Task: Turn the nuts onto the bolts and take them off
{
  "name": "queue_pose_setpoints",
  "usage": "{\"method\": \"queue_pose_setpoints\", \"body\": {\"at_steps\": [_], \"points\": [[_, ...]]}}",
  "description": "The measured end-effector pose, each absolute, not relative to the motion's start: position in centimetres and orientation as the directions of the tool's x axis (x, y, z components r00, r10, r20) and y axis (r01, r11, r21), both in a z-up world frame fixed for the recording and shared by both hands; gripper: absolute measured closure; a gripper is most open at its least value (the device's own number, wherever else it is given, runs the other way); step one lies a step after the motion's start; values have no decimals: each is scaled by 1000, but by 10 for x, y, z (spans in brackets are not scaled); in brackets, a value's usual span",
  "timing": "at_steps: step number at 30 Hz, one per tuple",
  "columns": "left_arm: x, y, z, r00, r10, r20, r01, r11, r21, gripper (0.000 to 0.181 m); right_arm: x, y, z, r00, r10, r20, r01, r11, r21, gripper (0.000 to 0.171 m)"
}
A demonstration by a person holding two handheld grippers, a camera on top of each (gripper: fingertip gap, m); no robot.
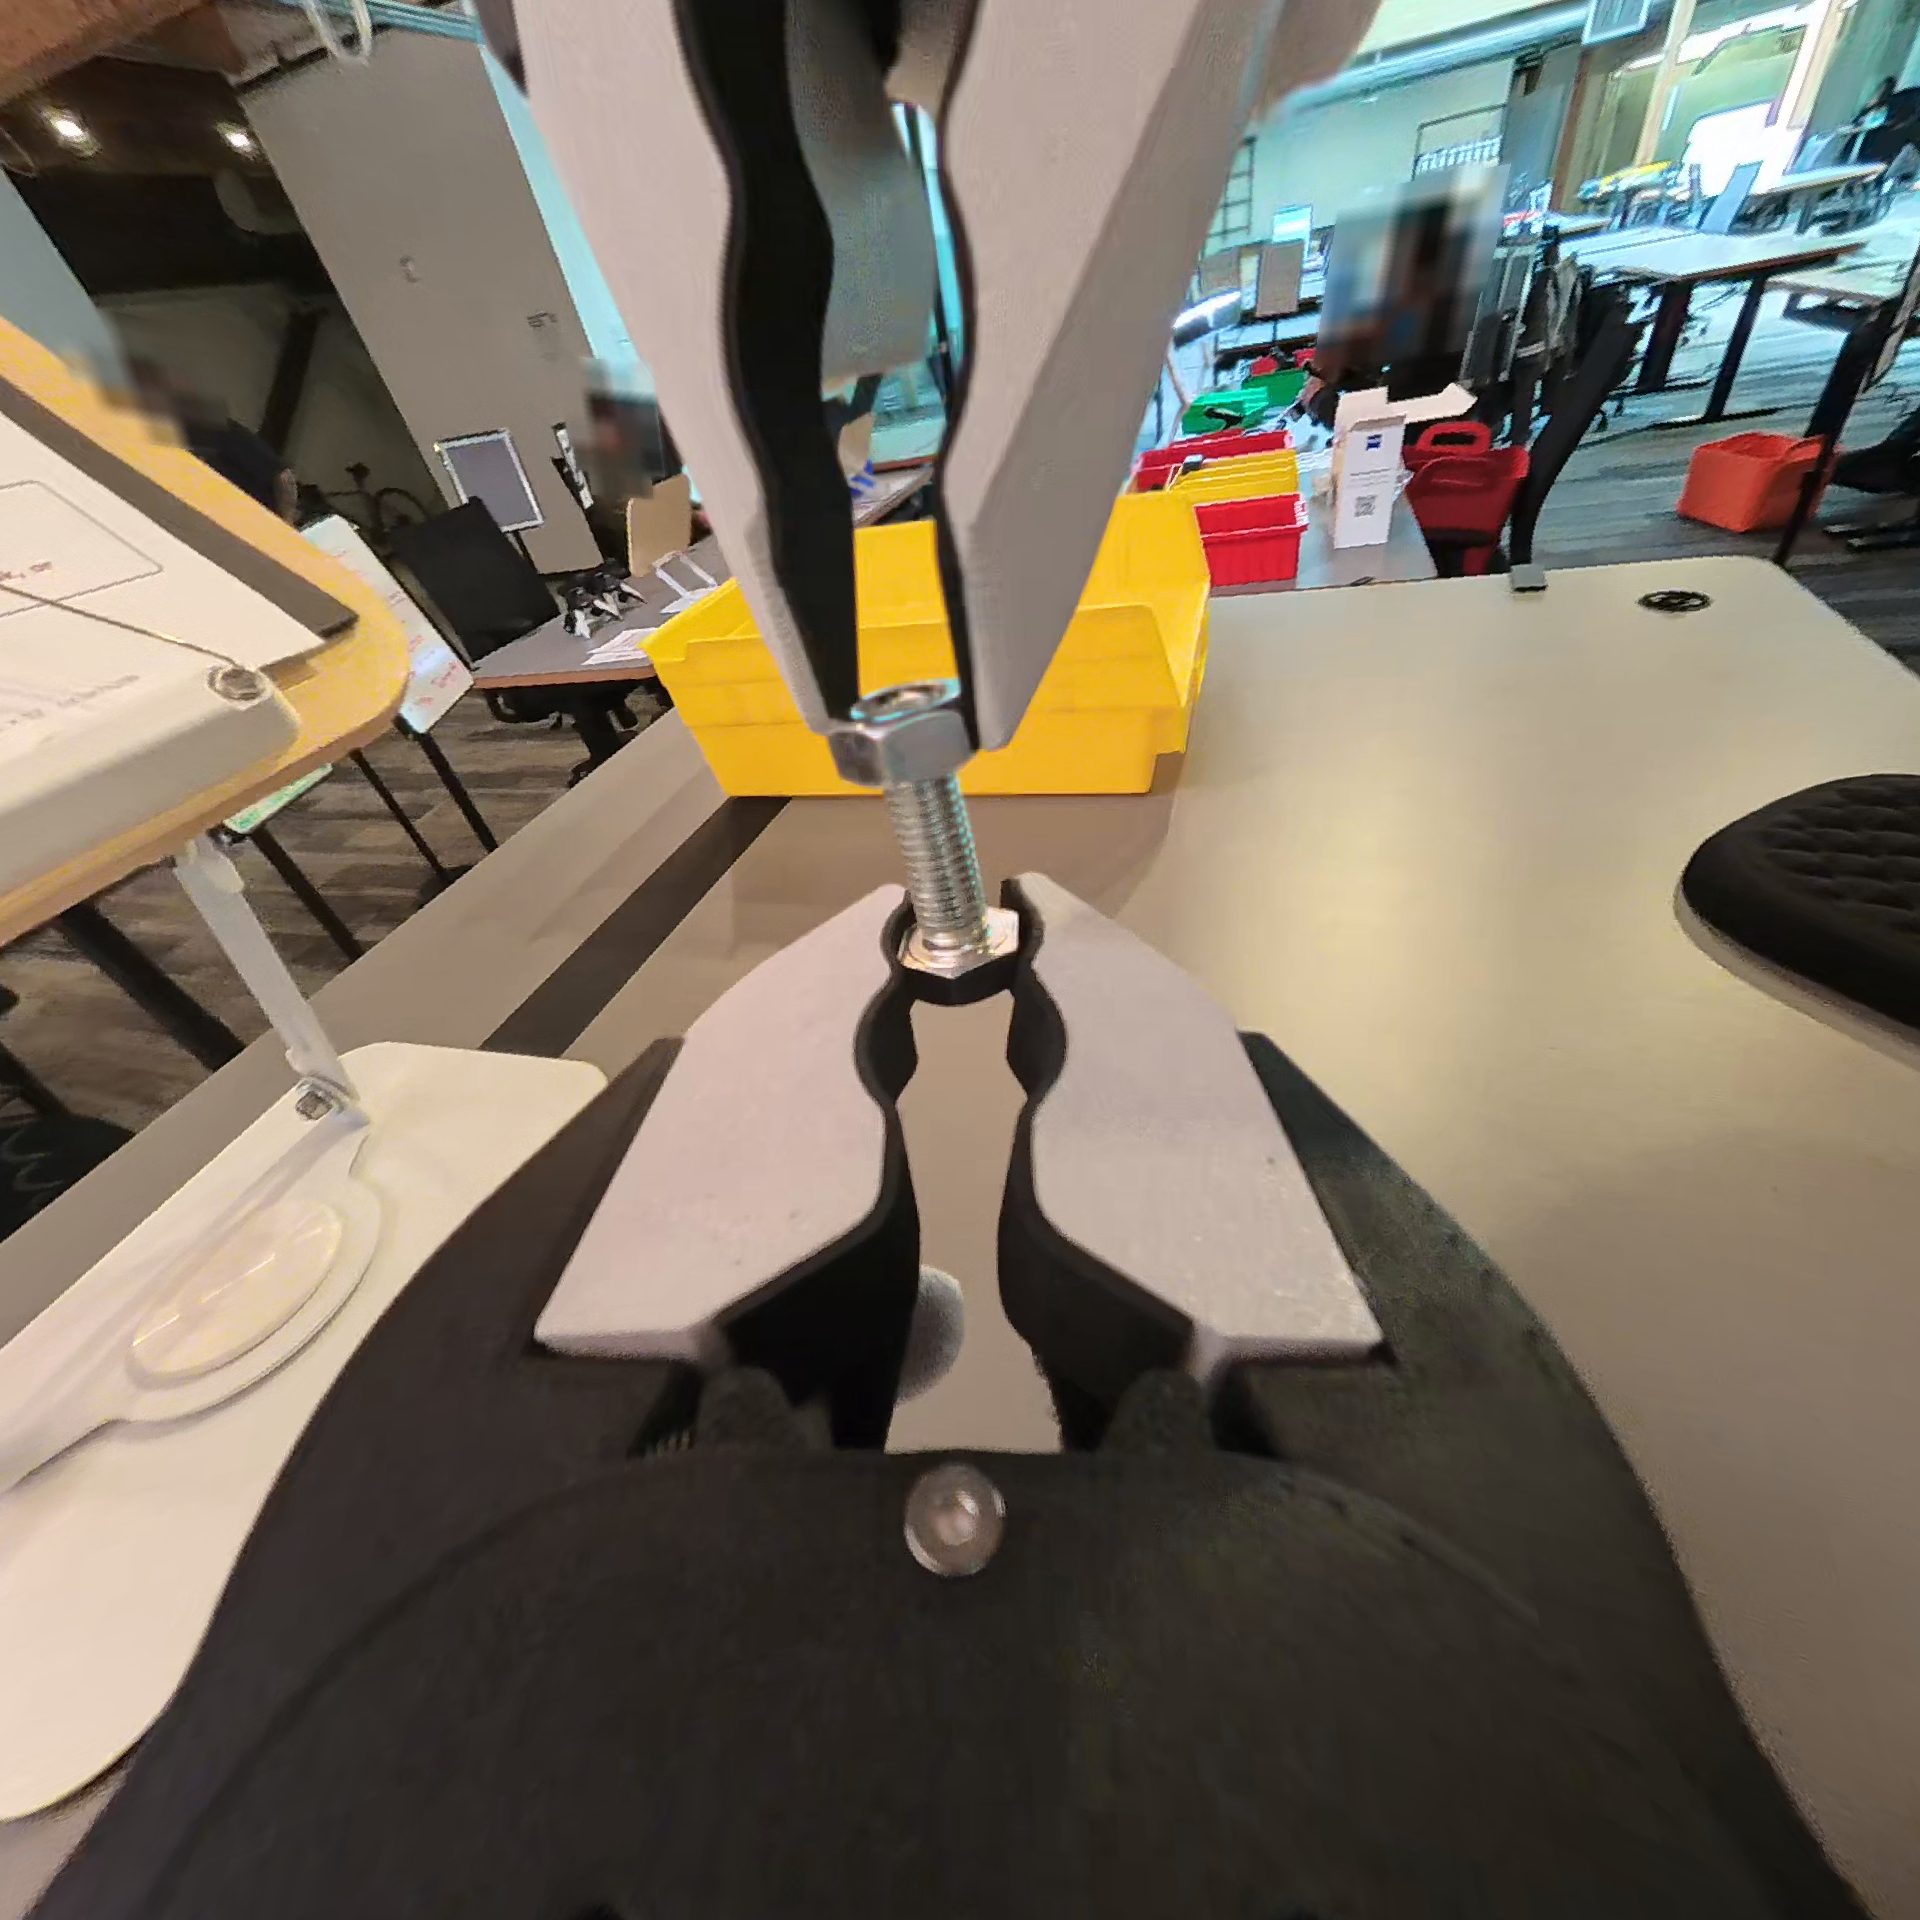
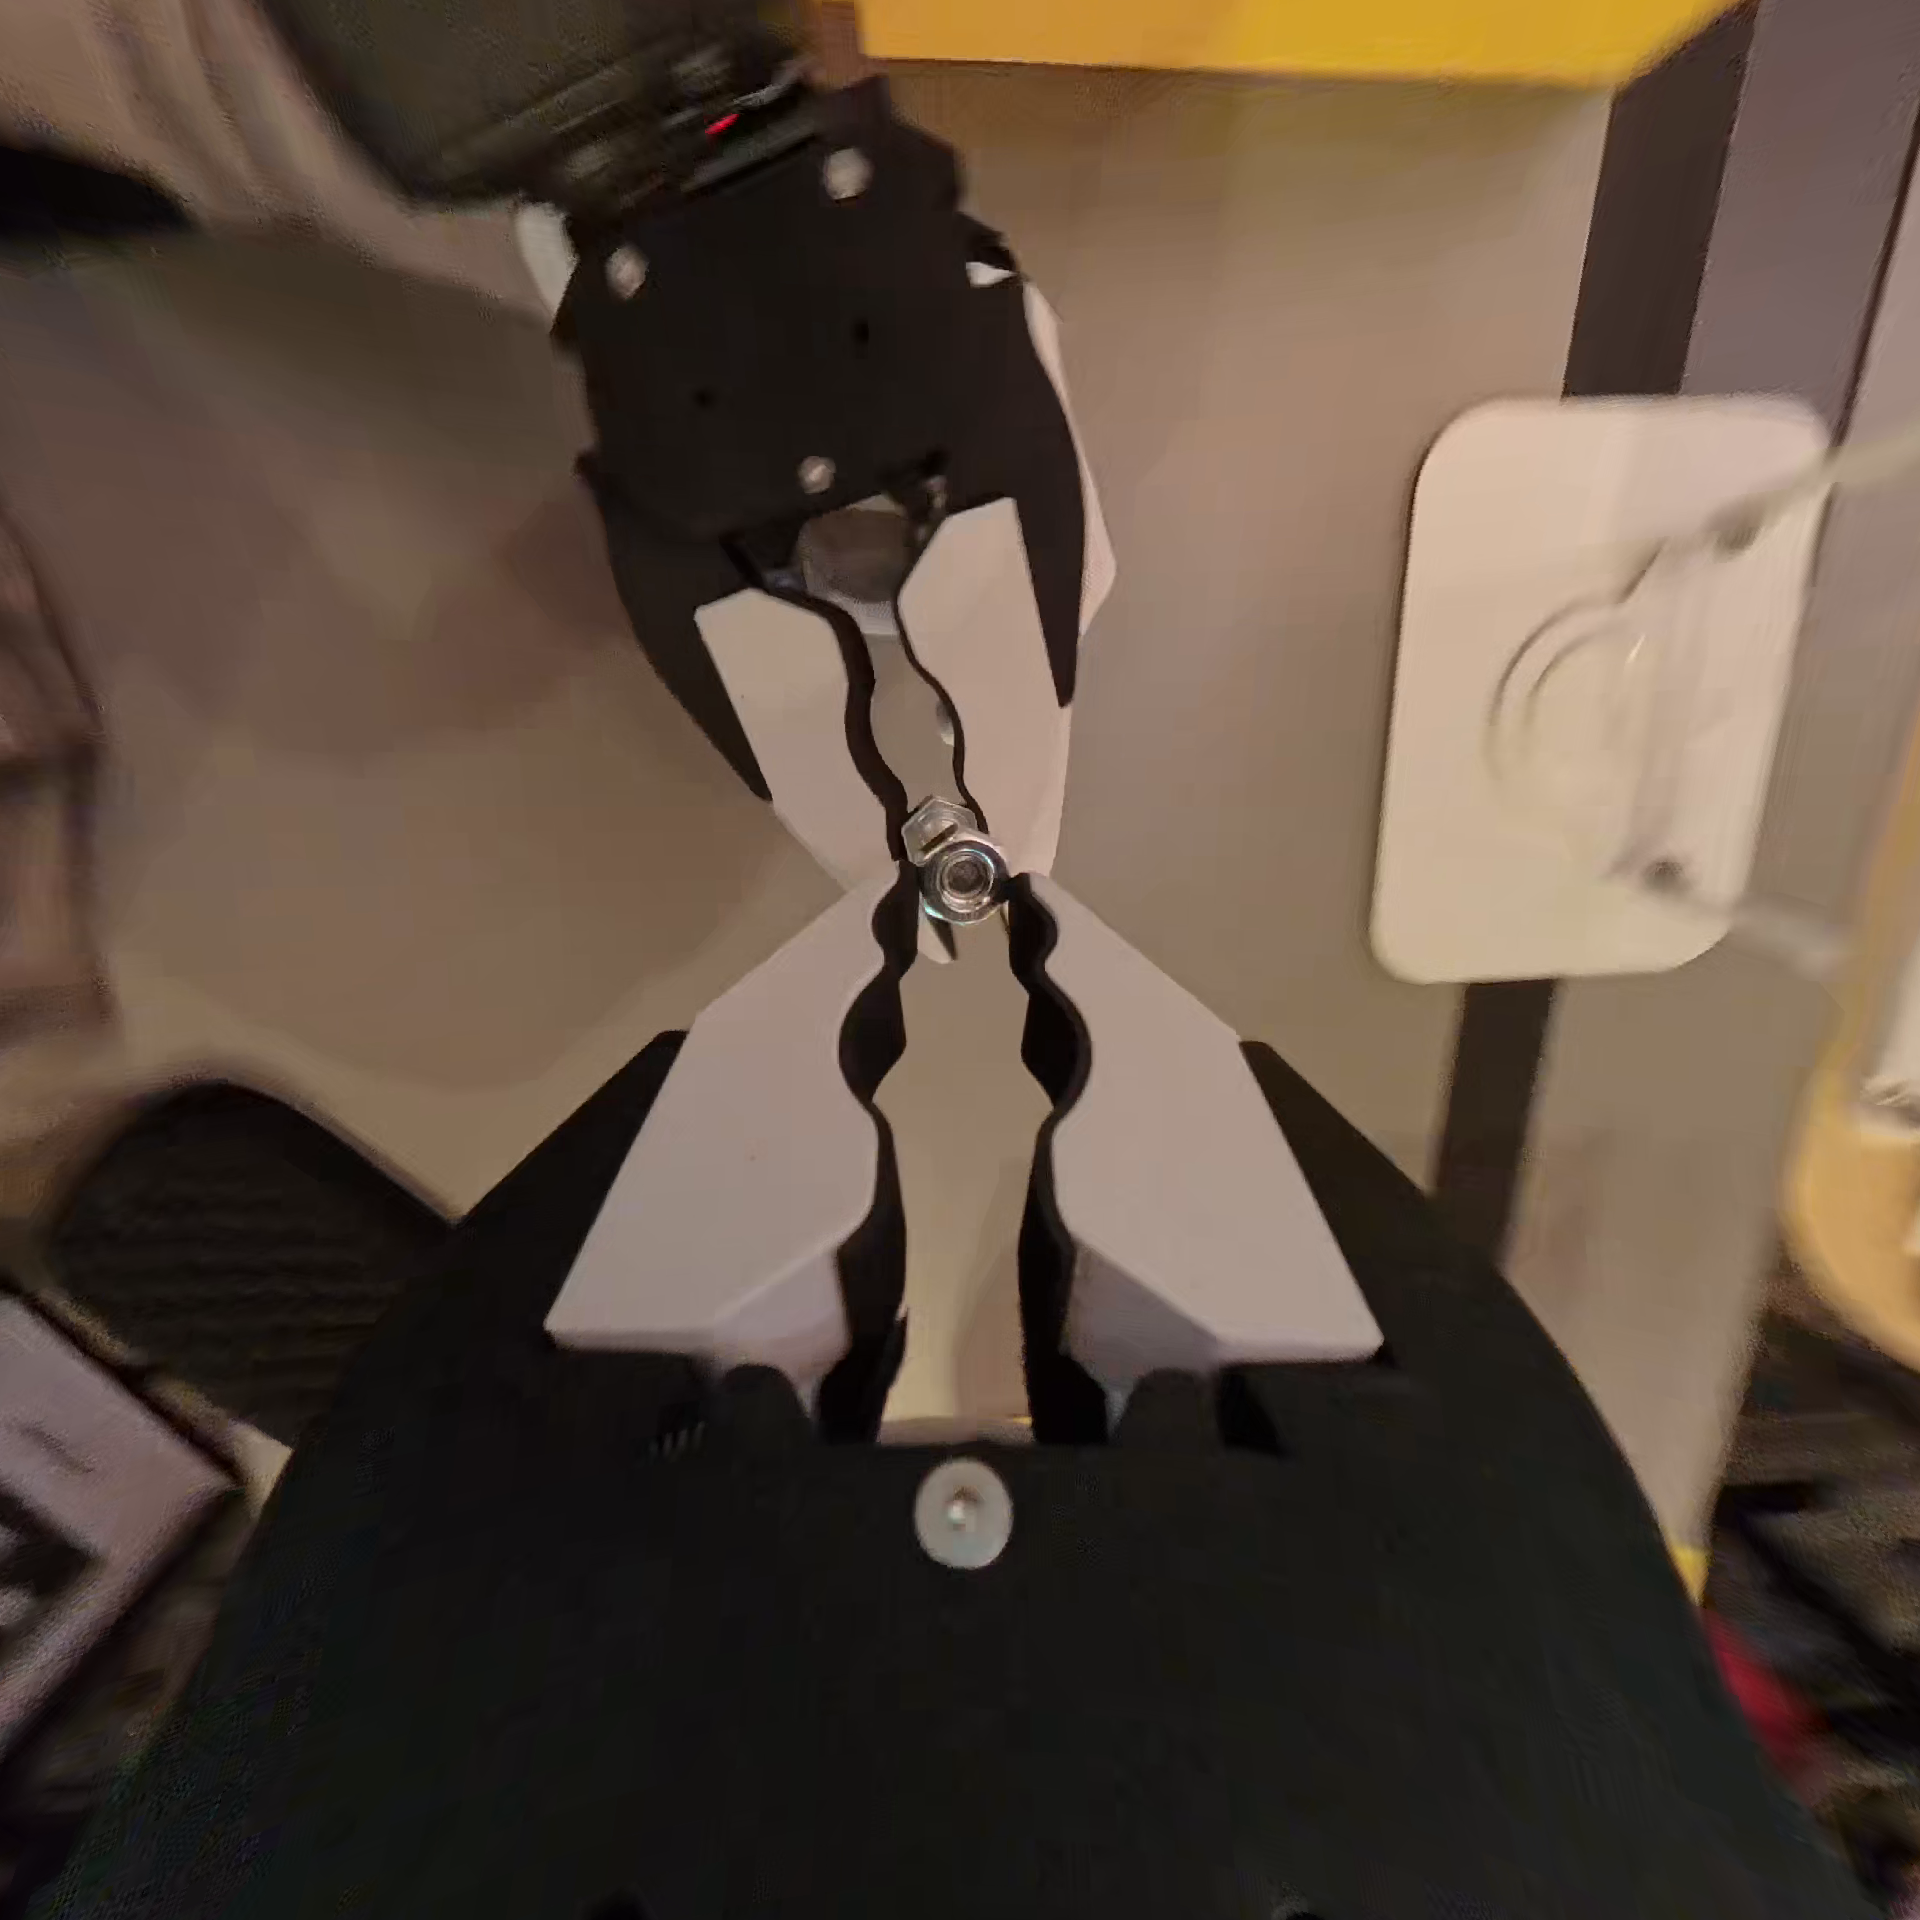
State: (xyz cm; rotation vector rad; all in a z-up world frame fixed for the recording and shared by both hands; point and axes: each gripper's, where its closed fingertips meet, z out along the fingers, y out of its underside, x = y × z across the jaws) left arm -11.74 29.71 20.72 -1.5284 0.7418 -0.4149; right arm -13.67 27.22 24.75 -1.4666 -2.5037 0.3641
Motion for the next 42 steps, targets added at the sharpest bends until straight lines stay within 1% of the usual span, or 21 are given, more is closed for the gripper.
{"method": "queue_pose_setpoints", "body": {"at_steps": [1,3,4,5,6,7,9,11,14,17,23,27,30,31,33,34,36,38,39,41,42], "points": [[-117,298,205,725,-667,-173,-205,31,-978,168,-136,273,246,-424,905,22,852,407,-330,155],[-115,298,202,718,-676,-164,-205,20,-979,167,-133,273,243,-410,912,-2,858,385,-340,155],[-112,297,201,706,-692,-151,-196,13,-980,168,-132,273,244,-450,893,22,835,430,-343,153],[-108,293,200,683,-719,-130,-184,3,-983,167,-131,276,244,-511,856,78,795,505,-338,140],[-105,290,201,663,-738,-125,-177,8,-984,167,-129,278,246,-585,797,148,733,598,-324,134],[-103,287,203,648,-752,-123,-170,14,-985,168,-126,273,250,-663,724,192,656,685,-318,131],[-96,278,205,599,-794,-103,-154,12,-988,168,-123,266,256,-760,592,268,523,802,-290,131],[-92,273,208,572,-814,-96,-142,17,-990,168,-118,250,260,-822,498,275,424,859,-287,134],[-87,265,211,522,-850,-75,-117,15,-993,167,-113,240,258,-874,393,285,336,913,-229,138],[-83,258,213,486,-871,-70,-110,18,-994,167,-110,235,255,-905,328,271,284,940,-189,148],[-80,256,212,474,-876,-92,-133,32,-991,167,-111,235,255,-917,310,252,273,947,-170,158],[-81,259,211,494,-863,-107,-145,40,-989,167,-111,237,254,-908,345,237,310,935,-173,158],[-88,267,211,540,-834,-115,-151,38,-988,167,-117,243,254,-833,514,203,478,855,-204,159],[-92,272,211,567,-815,-114,-150,35,-988,167,-117,243,252,-787,597,155,560,798,-223,170],[-100,280,208,613,-778,-137,-177,34,-984,167,-125,248,251,-603,793,91,749,602,-277,169],[-102,281,208,618,-774,-140,-182,33,-983,168,-127,248,250,-525,850,44,804,512,-304,169],[-101,279,209,609,-782,-137,-178,35,-983,167,-125,250,252,-530,847,49,795,516,-319,166],[-99,277,209,597,-789,-145,-187,38,-982,167,-125,248,259,-618,779,106,715,613,-336,147],[-98,276,209,594,-791,-146,-190,39,-981,167,-126,249,263,-667,726,167,655,679,-333,144],[-97,274,210,586,-797,-147,-189,42,-981,167,-122,252,260,-744,627,233,575,777,-256,128],[-96,273,210,580,-802,-146,-188,42,-981,167,-120,252,258,-778,574,256,530,818,-225,128]]}}
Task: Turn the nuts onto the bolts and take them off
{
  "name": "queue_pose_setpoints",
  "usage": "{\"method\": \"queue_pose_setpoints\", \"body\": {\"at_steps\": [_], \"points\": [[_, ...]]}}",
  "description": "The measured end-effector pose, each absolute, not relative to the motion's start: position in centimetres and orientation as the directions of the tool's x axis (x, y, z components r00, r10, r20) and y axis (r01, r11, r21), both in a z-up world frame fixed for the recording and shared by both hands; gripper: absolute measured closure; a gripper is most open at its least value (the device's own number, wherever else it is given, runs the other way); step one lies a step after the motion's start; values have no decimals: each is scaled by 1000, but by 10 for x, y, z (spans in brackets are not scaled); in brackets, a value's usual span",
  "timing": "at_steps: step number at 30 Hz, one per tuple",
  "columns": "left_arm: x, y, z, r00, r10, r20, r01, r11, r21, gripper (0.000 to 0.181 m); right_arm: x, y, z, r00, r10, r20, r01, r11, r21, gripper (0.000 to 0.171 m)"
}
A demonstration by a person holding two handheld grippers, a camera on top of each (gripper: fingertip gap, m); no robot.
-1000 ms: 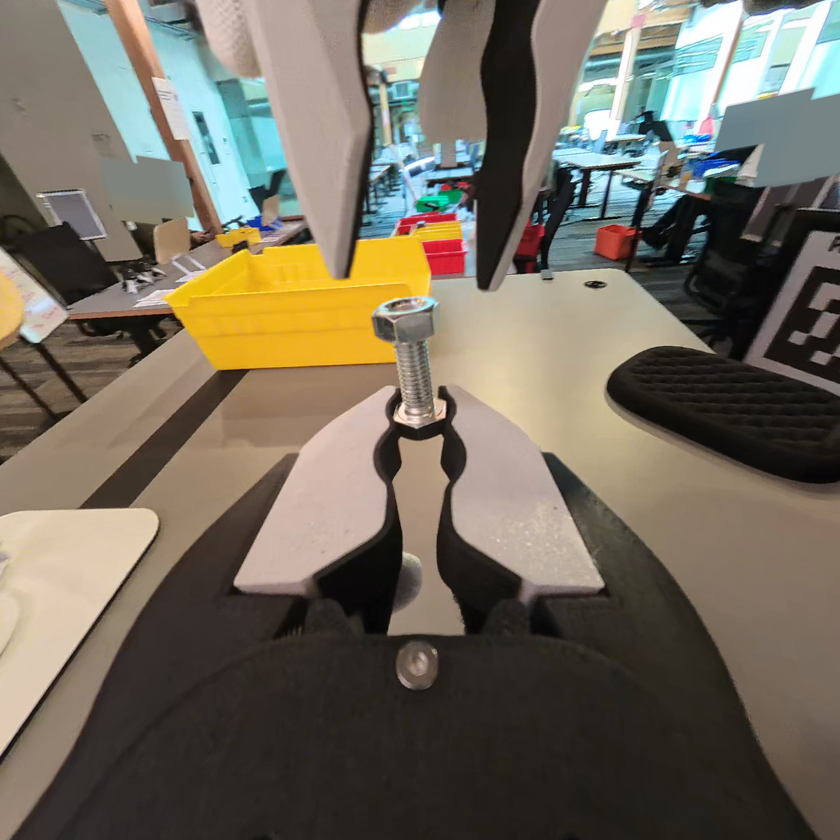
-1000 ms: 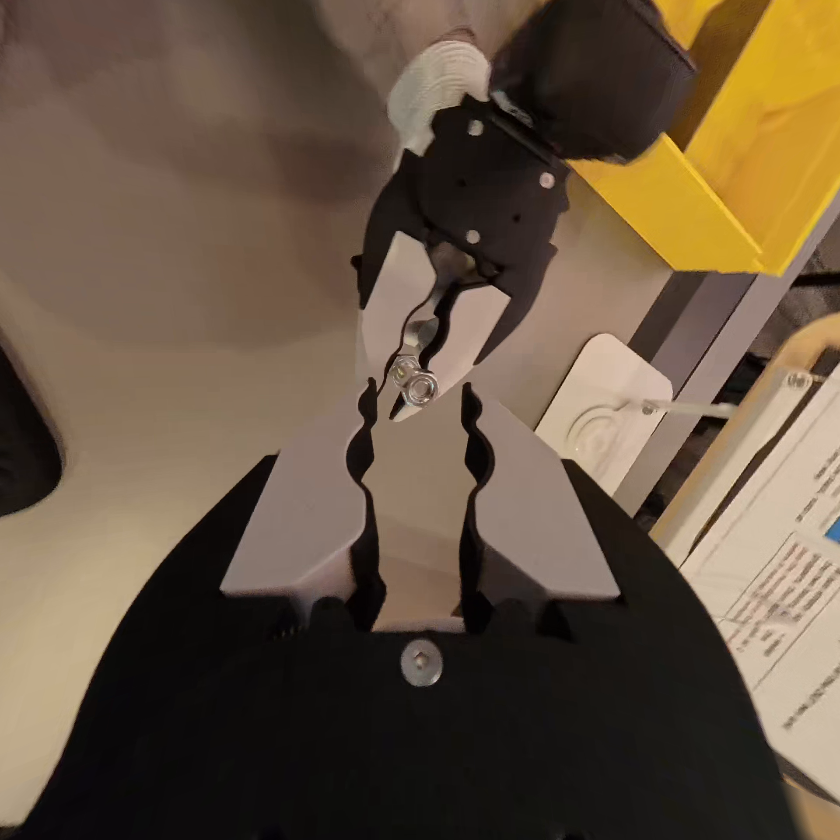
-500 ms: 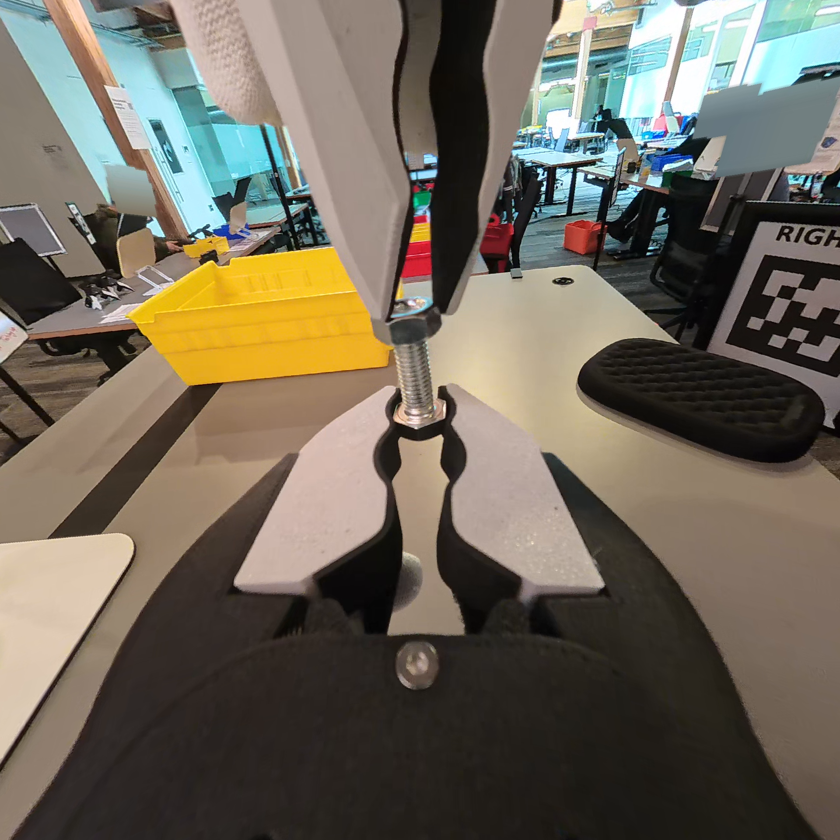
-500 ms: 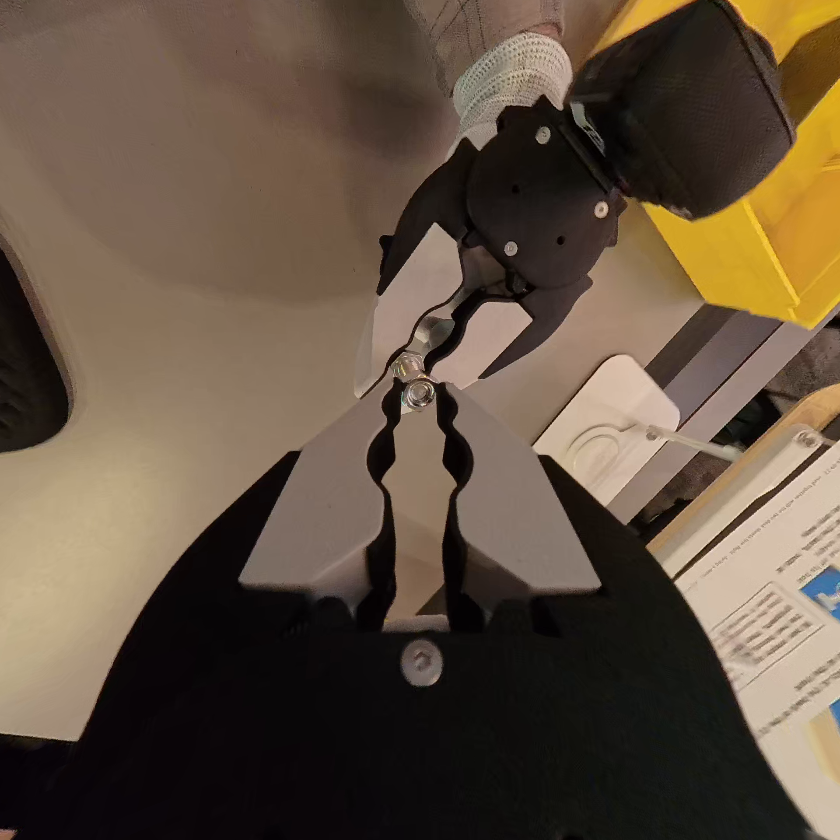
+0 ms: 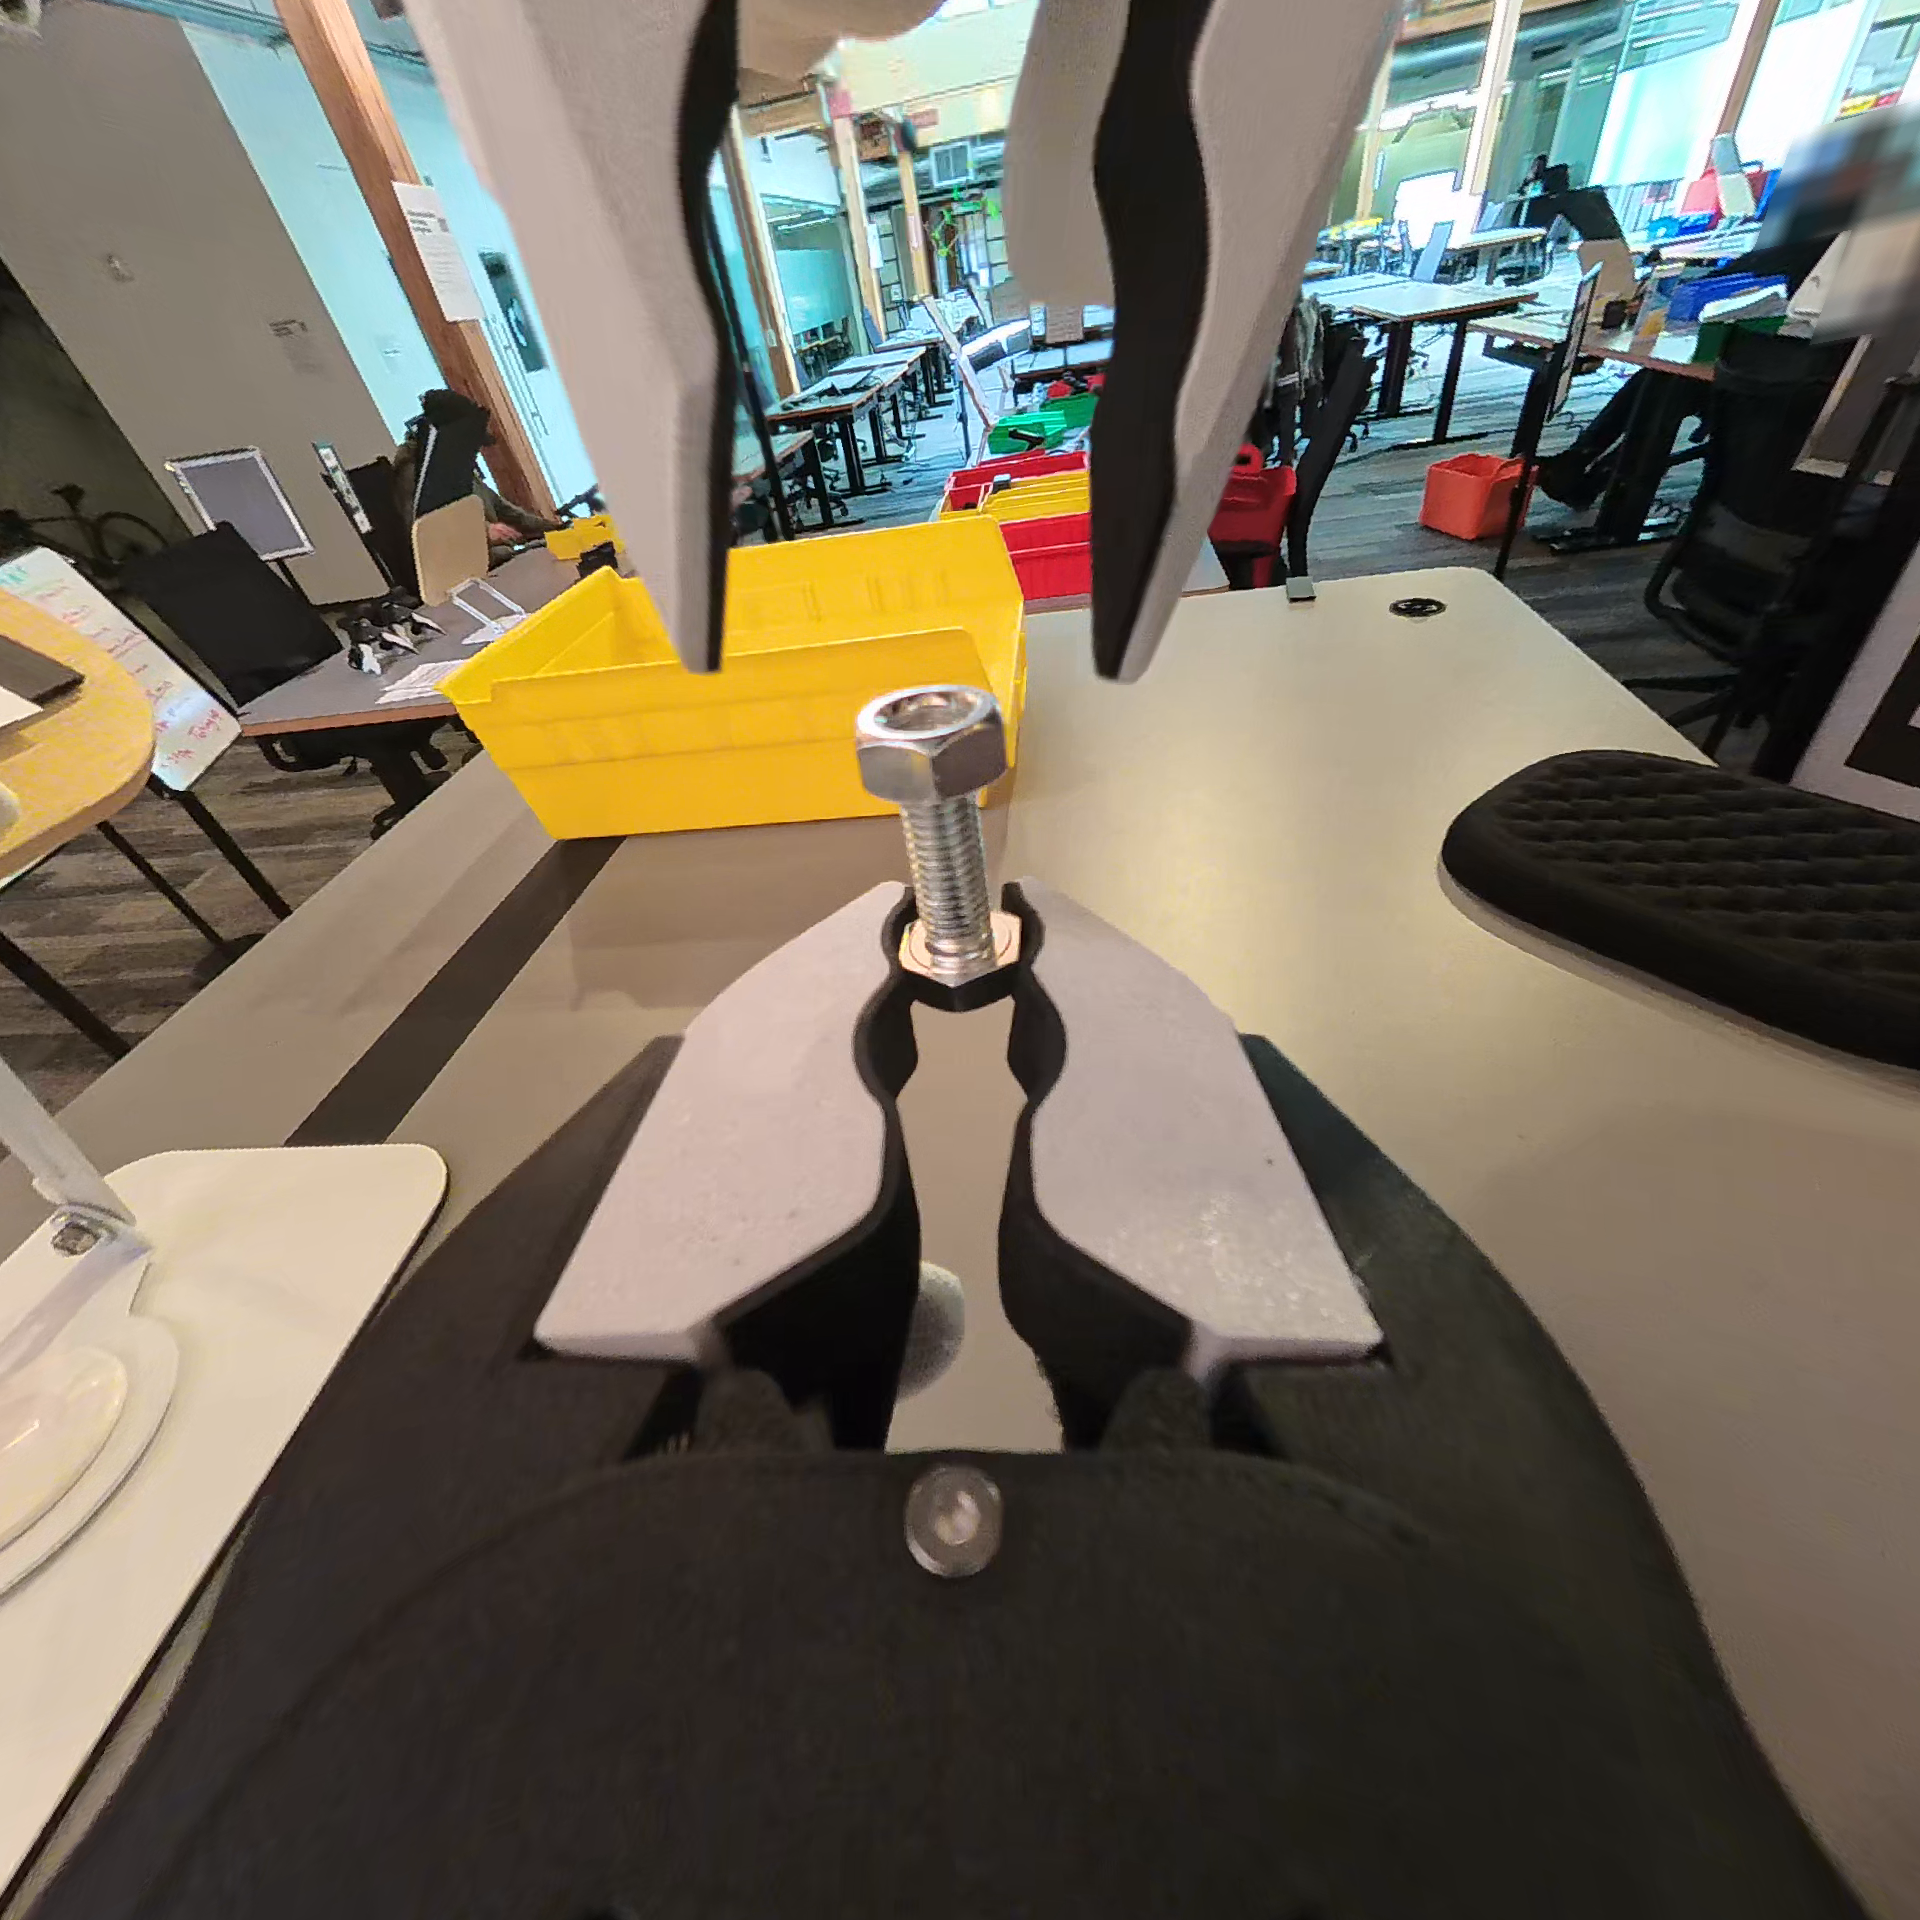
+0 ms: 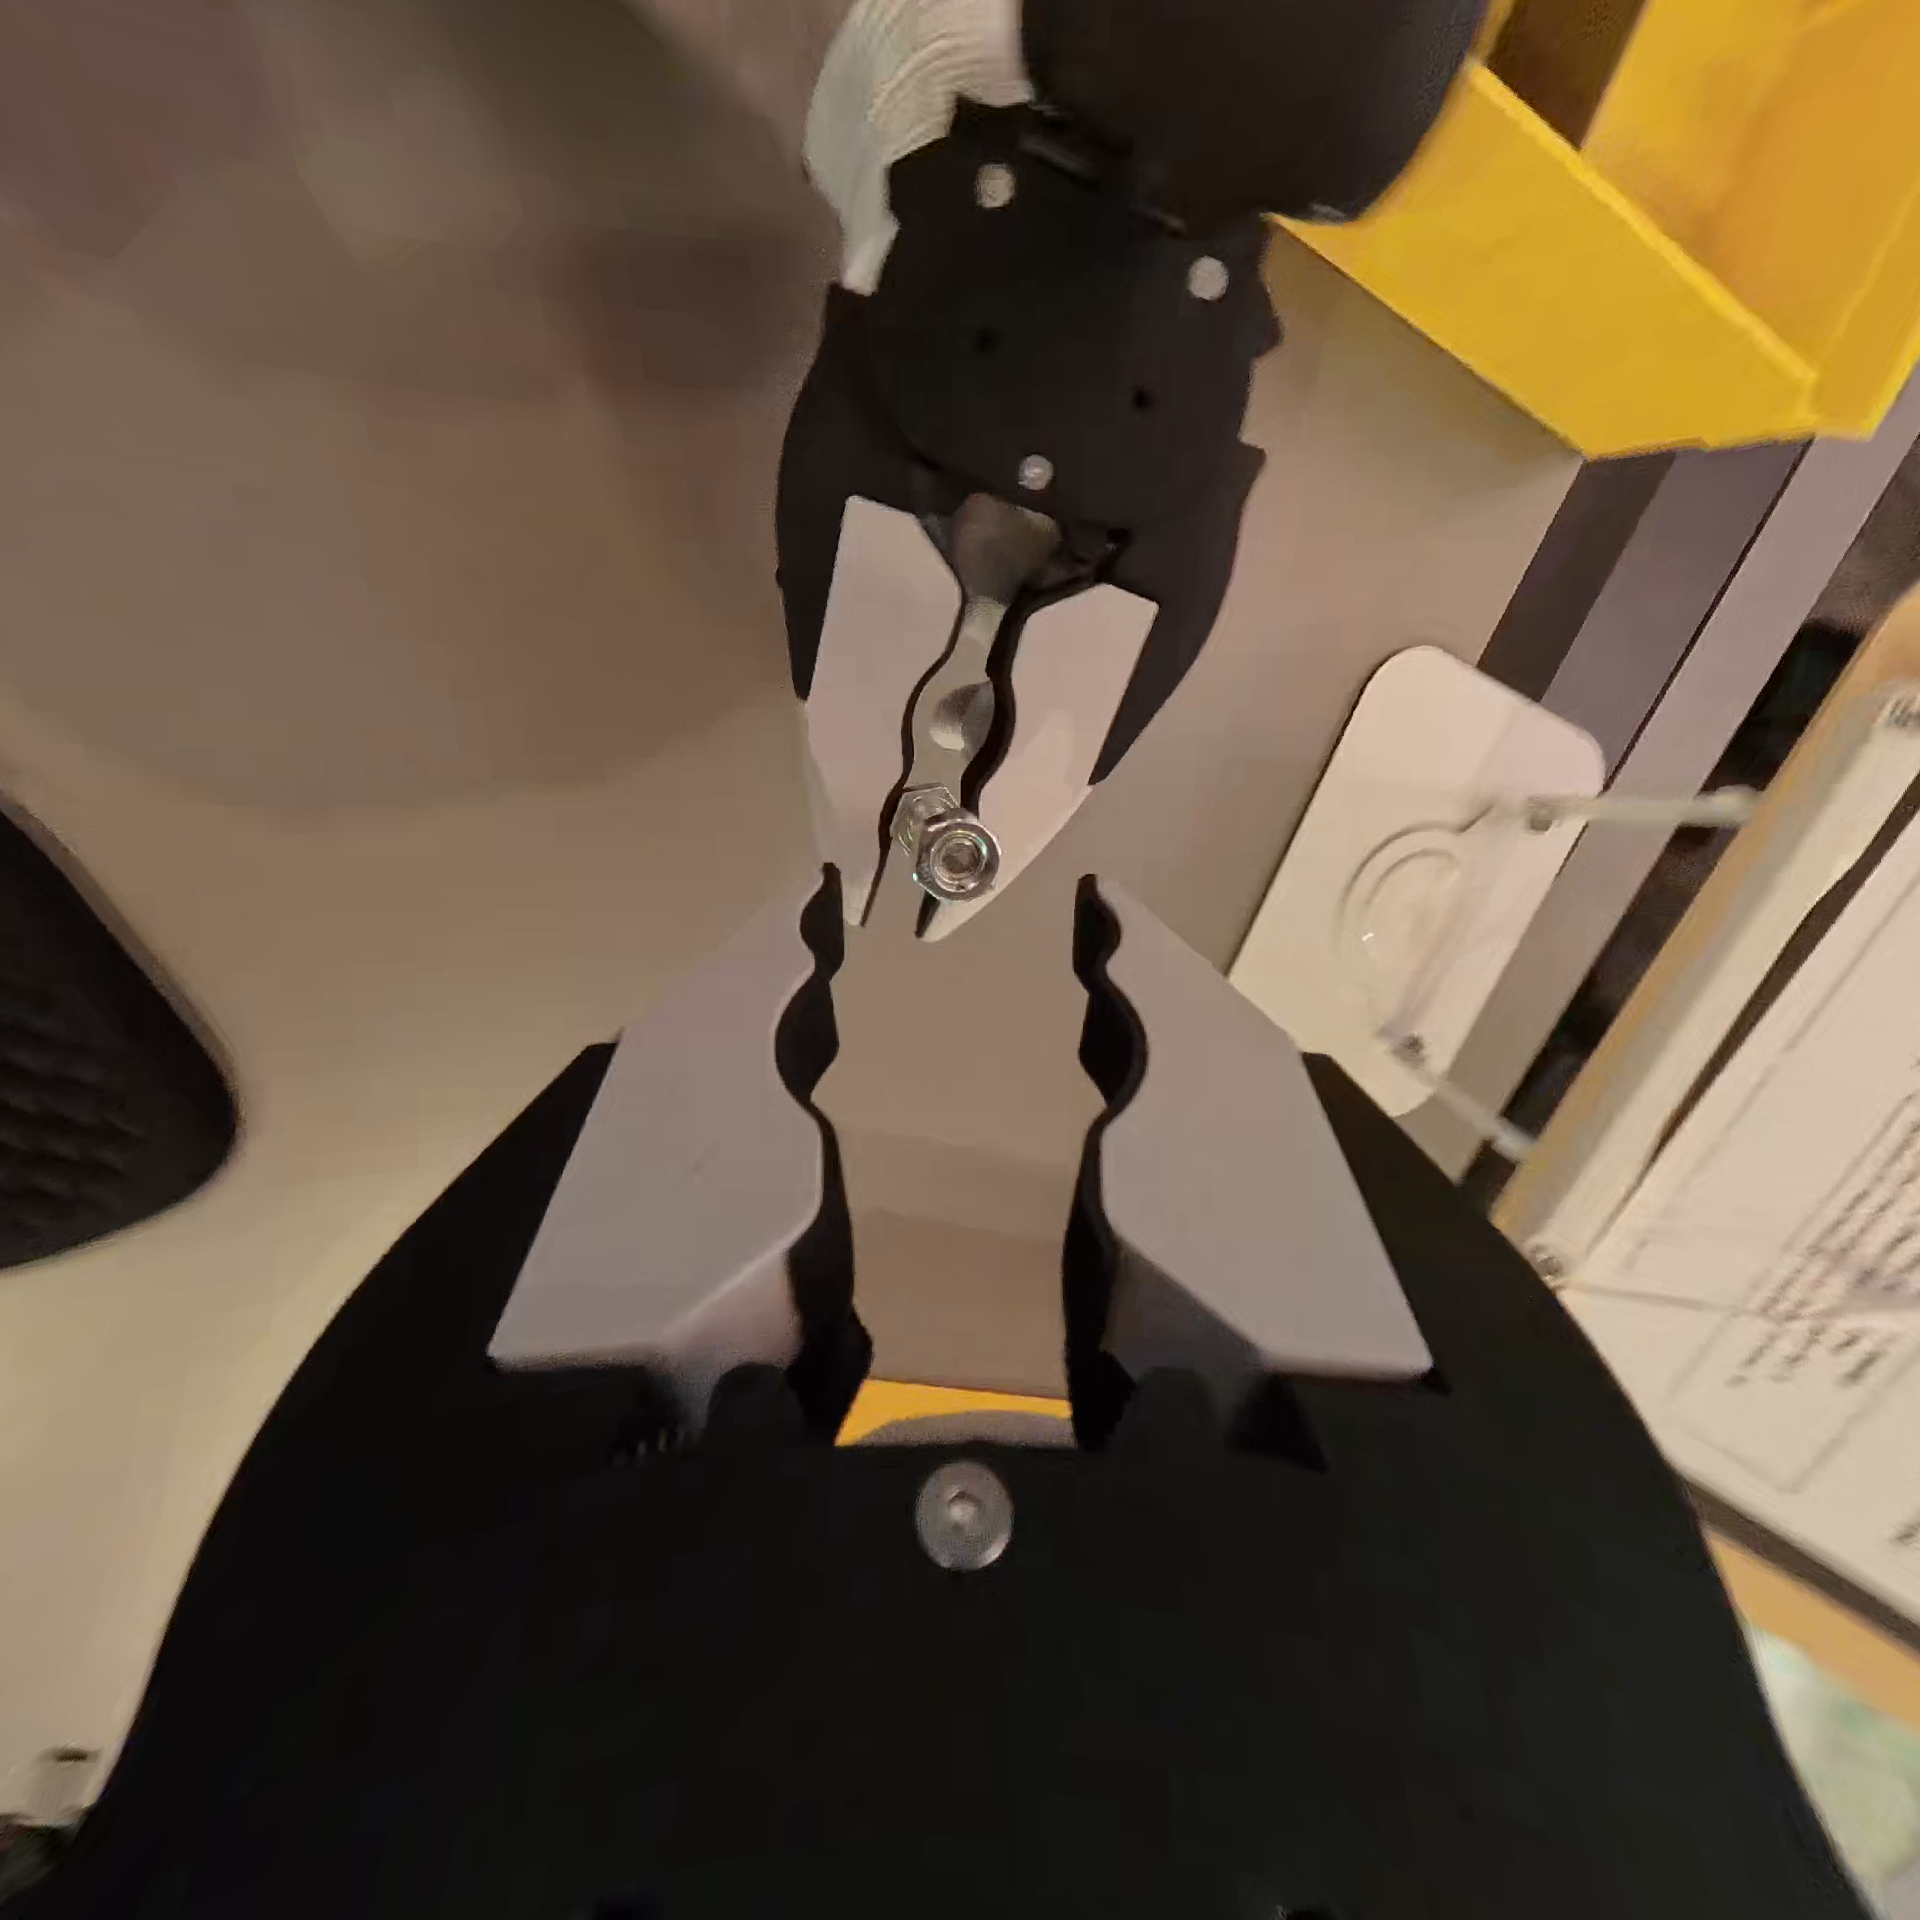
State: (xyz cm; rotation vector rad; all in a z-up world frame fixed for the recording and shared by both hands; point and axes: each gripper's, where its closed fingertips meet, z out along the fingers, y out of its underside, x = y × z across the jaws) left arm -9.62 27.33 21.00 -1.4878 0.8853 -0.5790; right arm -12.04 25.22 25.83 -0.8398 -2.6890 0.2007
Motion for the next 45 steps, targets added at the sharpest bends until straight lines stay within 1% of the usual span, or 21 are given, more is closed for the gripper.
{"method": "queue_pose_setpoints", "body": {"at_steps": [2,6,11,14,15,17,19,21,23,26,28,30,32,33,34,35,36,38,40,42,45], "points": [[-93,270,210,559,-817,-140,-185,41,-982,167,-119,247,256,-843,450,293,411,892,-189,129],[-88,264,210,525,-840,-136,-181,47,-982,168,-115,243,252,-907,276,318,255,961,-106,144],[-83,259,210,500,-854,-145,-192,55,-980,167,-113,239,248,-933,204,297,190,979,-77,154],[-83,260,210,501,-853,-149,-191,59,-980,167,-112,239,248,-937,207,282,192,978,-79,154],[-83,261,210,508,-848,-153,-194,61,-979,167,-112,240,248,-934,222,279,208,975,-81,154],[-87,264,211,528,-835,-154,-193,59,-980,167,-115,242,248,-912,315,264,297,949,-107,154],[-93,271,211,565,-811,-153,-193,51,-980,168,-120,249,248,-855,458,245,435,889,-143,155],[-97,276,209,592,-790,-159,-203,45,-978,168,-122,253,246,-764,615,197,589,788,-176,155],[-99,281,205,620,-766,-171,-221,39,-974,168,-123,258,243,-681,710,180,686,704,-184,155],[-105,289,202,659,-727,-191,-245,33,-969,167,-127,265,240,-420,902,94,864,430,-262,155],[-106,291,199,668,-717,-202,-262,28,-965,167,-126,269,237,-280,960,23,911,273,-309,154],[-105,291,194,661,-719,-216,-291,20,-956,167,-123,270,232,-231,973,-11,919,214,-332,154],[-103,291,193,659,-721,-214,-286,23,-958,167,-120,268,231,-296,955,7,898,281,-340,153],[-102,289,196,650,-735,-196,-266,22,-964,167,-121,264,233,-356,934,22,871,340,-354,140],[-100,286,198,638,-747,-187,-254,25,-967,167,-124,261,238,-428,902,61,827,418,-376,136],[-99,284,199,627,-758,-180,-243,30,-970,167,-125,263,241,-496,858,131,783,508,-360,129],[-98,282,201,619,-767,-169,-228,30,-973,167,-125,263,244,-577,794,193,724,606,-329,126],[-97,279,204,606,-780,-158,-207,37,-978,167,-123,257,249,-722,638,267,574,768,-283,132],[-95,276,208,590,-794,-147,-184,45,-982,168,-120,253,249,-814,500,297,454,865,-213,137],[-93,271,212,568,-812,-135,-159,53,-986,168,-118,248,248,-863,412,294,372,910,-183,141],[-91,267,214,548,-826,-134,-151,59,-987,168,-118,243,248,-896,339,287,300,938,-171,147]]}}
